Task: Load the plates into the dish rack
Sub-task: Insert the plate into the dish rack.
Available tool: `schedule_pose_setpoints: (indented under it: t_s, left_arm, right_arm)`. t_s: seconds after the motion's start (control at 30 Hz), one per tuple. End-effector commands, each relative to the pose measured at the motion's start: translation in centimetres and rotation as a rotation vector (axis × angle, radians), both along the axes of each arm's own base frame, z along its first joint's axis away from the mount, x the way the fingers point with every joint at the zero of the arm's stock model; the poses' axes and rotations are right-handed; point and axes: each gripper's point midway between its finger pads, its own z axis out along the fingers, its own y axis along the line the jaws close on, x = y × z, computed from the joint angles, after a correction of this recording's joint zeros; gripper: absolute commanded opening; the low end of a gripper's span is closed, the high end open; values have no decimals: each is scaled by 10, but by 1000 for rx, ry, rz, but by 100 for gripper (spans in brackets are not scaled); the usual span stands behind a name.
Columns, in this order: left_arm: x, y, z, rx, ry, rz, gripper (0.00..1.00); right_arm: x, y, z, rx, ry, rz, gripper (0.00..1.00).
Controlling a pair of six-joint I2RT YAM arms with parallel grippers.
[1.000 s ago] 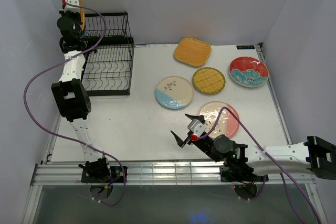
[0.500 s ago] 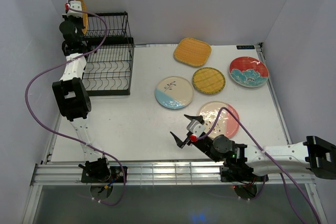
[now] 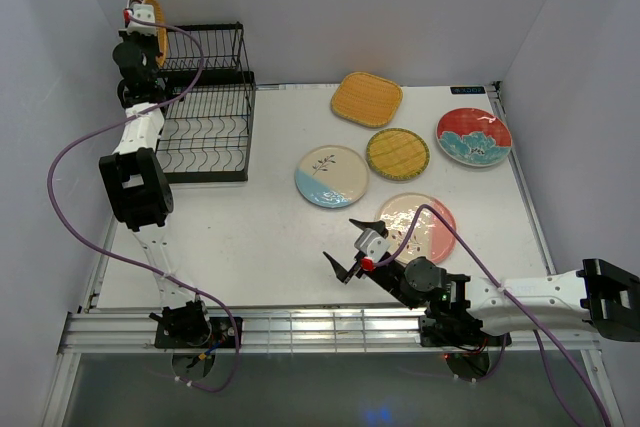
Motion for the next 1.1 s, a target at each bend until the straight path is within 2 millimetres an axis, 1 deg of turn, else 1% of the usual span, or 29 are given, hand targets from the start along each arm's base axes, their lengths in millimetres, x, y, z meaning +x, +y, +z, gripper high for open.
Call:
schedule_pose_setpoints:
  t_s: [0.0, 0.13, 0.23, 0.27, 0.37, 0.5, 0.53, 0.7, 0.73, 0.8, 0.97, 1.03, 1.07]
  left_arm:
    - [-9, 21, 9, -9, -37, 42, 0]
    - [-7, 20, 5, -7, -30, 33, 0]
    - [-7, 19, 6, -7, -31, 20, 0]
    - [-7, 17, 3, -8, -22, 13, 0]
    - [-7, 13, 1, -12, -16, -6, 0]
    - [-8, 16, -4, -24, -9, 7, 0]
    - [-9, 16, -2, -26, -13, 6, 0]
    - [-9, 14, -6, -34, -5, -2, 0]
    - [-9, 14, -10, -38, 4, -6, 0]
    - [-9, 13, -12, -44, 6, -13, 0]
    - [-10, 11, -6, -54, -6, -19, 0]
    - [-13, 9, 1, -57, -17, -27, 0]
    - [-13, 9, 0, -57, -14, -30, 0]
  right_arm:
    - [1, 4, 21, 68, -9, 0, 94]
    - [2, 3, 21, 68, -9, -5, 93]
    - [1, 4, 21, 69, -9, 0, 93]
    - [1, 4, 20, 66, -8, 0, 93]
    - [1, 3, 21, 69, -9, 1, 93]
    - [1, 3, 23, 77, -10, 3, 93]
    - [1, 3, 21, 72, -9, 3, 93]
    - [0, 2, 22, 77, -10, 4, 93]
    - [0, 2, 22, 79, -9, 6, 93]
    - [0, 2, 23, 82, -8, 6, 93]
    - [0, 2, 23, 78, -11, 6, 93]
    - [0, 2, 24, 82, -8, 6, 93]
    - [0, 3, 23, 80, -9, 9, 93]
